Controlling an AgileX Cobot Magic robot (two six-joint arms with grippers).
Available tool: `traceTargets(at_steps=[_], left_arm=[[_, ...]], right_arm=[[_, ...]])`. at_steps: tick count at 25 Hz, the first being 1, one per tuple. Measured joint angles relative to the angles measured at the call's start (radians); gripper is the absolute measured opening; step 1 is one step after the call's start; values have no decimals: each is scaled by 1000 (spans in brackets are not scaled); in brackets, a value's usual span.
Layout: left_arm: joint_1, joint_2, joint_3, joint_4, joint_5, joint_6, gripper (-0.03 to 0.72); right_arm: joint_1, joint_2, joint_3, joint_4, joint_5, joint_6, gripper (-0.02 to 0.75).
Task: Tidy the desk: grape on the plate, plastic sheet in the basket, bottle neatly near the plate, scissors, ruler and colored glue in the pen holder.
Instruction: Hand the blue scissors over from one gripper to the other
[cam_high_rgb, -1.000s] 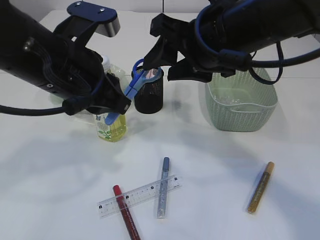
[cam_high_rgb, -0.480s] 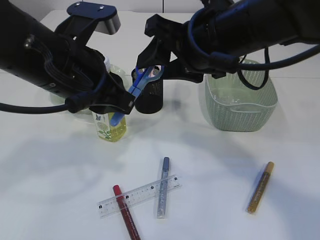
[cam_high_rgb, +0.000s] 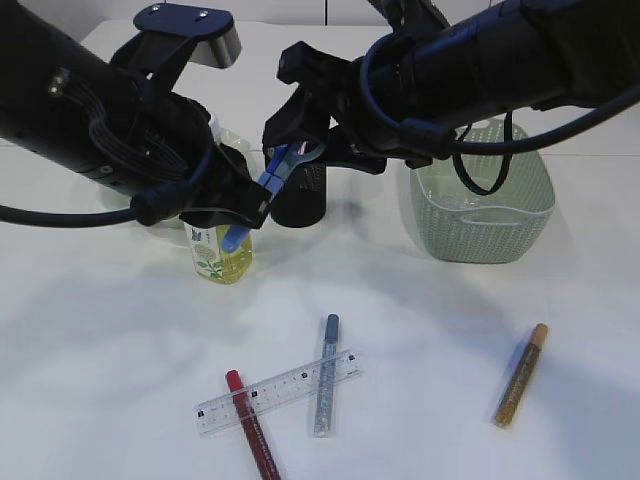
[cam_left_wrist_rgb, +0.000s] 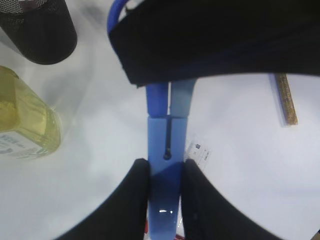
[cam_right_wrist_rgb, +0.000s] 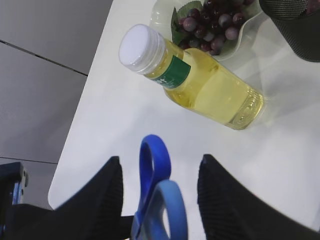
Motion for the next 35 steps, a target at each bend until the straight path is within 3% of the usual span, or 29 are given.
traceTargets(at_steps=[8,11,16,19,25,27,31,35], left_arm=[[0,0,0,6,-2,2,141],[0,0,0,6,-5,2,111],[0,0,0,8,-5,2,106],[0,0,0,9,-5,2,144],[0,-2,0,9,2,2,454],[0,-11,0,9,18,2,496],[5,-42,0,10,55,2,508],[63,-61,0,10,117,-10,501]], right_arm=[[0,0,0,14,24,-2,108],[0,1,1,12,24,-5,60],[0,1,1,11,24,-6,56],[0,1,1,11,24,-12,55],[0,1,1,4,8,-47,55],[-4,1,1,-4,-5,-53,55],[-36,1,1,-4,-45,-65,55],[-97,1,-2,3,-78,-79,55]])
